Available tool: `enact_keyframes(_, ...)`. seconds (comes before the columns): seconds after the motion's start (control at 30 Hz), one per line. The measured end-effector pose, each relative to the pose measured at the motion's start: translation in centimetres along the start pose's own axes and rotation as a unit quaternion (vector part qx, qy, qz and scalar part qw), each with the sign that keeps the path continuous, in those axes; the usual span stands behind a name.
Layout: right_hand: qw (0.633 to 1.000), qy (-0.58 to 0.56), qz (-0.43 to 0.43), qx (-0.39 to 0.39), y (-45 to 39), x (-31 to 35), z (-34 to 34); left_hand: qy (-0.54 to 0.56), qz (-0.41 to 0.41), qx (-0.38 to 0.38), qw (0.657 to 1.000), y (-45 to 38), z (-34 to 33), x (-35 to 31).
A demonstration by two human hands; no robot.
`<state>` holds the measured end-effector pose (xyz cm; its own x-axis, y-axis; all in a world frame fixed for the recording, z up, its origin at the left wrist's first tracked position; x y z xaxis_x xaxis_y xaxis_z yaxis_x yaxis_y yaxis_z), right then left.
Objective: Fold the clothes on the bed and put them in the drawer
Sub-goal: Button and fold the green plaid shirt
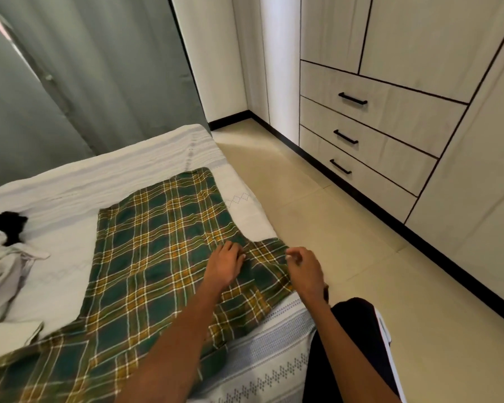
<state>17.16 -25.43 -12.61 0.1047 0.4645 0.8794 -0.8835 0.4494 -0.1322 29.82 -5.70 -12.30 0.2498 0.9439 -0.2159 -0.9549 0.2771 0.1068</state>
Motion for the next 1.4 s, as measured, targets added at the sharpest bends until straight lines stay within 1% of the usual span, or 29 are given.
enact_keyframes(0.03, 0.995, 0.005, 0.063, 0.081, 0.2, 1.6, -1.9, 0.002, -0.003, 0.003, 1.0, 0.6, -0.4, 0.5)
enact_keyframes(0.07, 0.979, 0.036, 0.129, 0.154, 1.0, 2.7, -3.9, 0.006, -0.009, 0.005, 1.0, 1.4, -0.7, 1.1)
enact_keyframes(0.1, 0.955, 0.085, 0.196, 0.204, 2.0, 3.4, -5.2, 0.006, -0.018, 0.007, 1.0, 2.0, -0.9, 1.4)
enact_keyframes(0.13, 0.93, 0.131, 0.255, 0.23, 3.3, 4.0, -6.3, 0.0, -0.026, 0.009, 1.0, 3.0, -1.2, 2.0)
enact_keyframes(0.23, 0.88, 0.192, 0.363, 0.24, 6.5, 4.4, -7.5, -0.033, -0.026, 0.019, 0.999, 5.5, -2.2, 3.0)
enact_keyframes(0.33, 0.834, 0.235, 0.428, 0.257, 8.2, 4.7, -8.7, -0.043, -0.01, 0.035, 0.998, 7.9, -3.2, 4.4)
enact_keyframes(0.37, 0.825, 0.252, 0.432, 0.263, 8.4, 4.8, -8.9, -0.044, -0.011, 0.045, 0.998, 8.5, -3.6, 4.7)
enact_keyframes(0.5, 0.814, 0.285, 0.381, 0.333, 8.2, 5.3, -10.0, -0.059, -0.045, 0.091, 0.993, 10.3, -4.5, 5.2)
enact_keyframes(0.53, 0.818, 0.277, 0.365, 0.349, 8.1, 5.4, -10.1, -0.062, -0.05, 0.096, 0.992, 10.5, -4.3, 5.1)
enact_keyframes(0.6, 0.843, 0.243, 0.316, 0.362, 7.2, 5.9, -9.9, -0.033, -0.038, 0.085, 0.995, 10.3, -3.1, 4.9)
enact_keyframes(0.67, 0.871, 0.224, 0.279, 0.338, 5.0, 6.7, -9.6, 0.038, -0.01, 0.062, 0.997, 9.1, -1.3, 5.2)
enact_keyframes(0.73, 0.89, 0.217, 0.268, 0.299, 2.2, 7.9, -9.6, 0.096, 0.014, 0.04, 0.994, 7.5, 0.3, 6.0)
enact_keyframes(0.83, 0.897, 0.226, 0.235, 0.299, -1.8, 9.3, -11.0, 0.111, 0.026, 0.027, 0.993, 4.7, 2.5, 7.3)
enact_keyframes(0.9, 0.905, 0.224, 0.212, 0.292, -4.9, 9.8, -12.2, 0.101, 0.026, 0.016, 0.994, 2.2, 3.9, 8.3)
enact_keyframes(1.0, 0.917, 0.239, 0.19, 0.256, -9.9, 10.2, -14.3, 0.082, 0.043, -0.004, 0.996, -2.4, 5.8, 10.3)
enact_keyframes(1.13, 0.931, 0.234, 0.111, 0.258, -14.9, 9.7, -17.2, 0.054, 0.062, -0.003, 0.997, -9.3, 7.3, 12.1)
enact_keyframes(1.17, 0.933, 0.232, 0.097, 0.258, -16.7, 9.0, -18.4, 0.039, 0.059, -0.003, 0.997, -12.0, 7.1, 12.5)
enact_keyframes(1.23, 0.942, 0.211, 0.075, 0.252, -17.7, 9.1, -19.5, 0.002, 0.052, 0.007, 0.999, -14.7, 7.6, 12.6)
enact_keyframes(1.27, 0.946, 0.203, 0.061, 0.246, -20.1, 8.0, -20.9, -0.02, 0.045, 0.012, 0.999, -18.5, 6.9, 12.4)
enact_keyframes(1.33, 0.951, 0.192, 0.05, 0.239, -20.3, 8.3, -21.3, -0.07, 0.03, 0.01, 0.997, -20.6, 7.7, 11.5)
enact_keyframes(1.37, 0.955, 0.178, 0.04, 0.235, -20.7, 8.2, -21.5, -0.089, 0.017, 0.01, 0.996, -22.0, 7.8, 10.9)
enact_keyframes(1.4, 0.957, 0.167, 0.028, 0.234, -22.5, 7.4, -22.5, -0.108, -0.006, 0.009, 0.994, -25.2, 7.1, 10.3)
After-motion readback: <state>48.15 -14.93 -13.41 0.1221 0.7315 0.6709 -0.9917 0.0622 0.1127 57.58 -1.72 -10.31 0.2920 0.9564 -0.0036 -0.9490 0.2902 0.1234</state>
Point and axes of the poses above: each hand's wrist, its own y-axis away from the middle knuckle, its own z-axis out of the back of the hand, x = y × z, the point moved 8 cm from there along -y, towards the middle knuckle, and after that the axes turned 14 degrees about z, right-handed, at the moved point
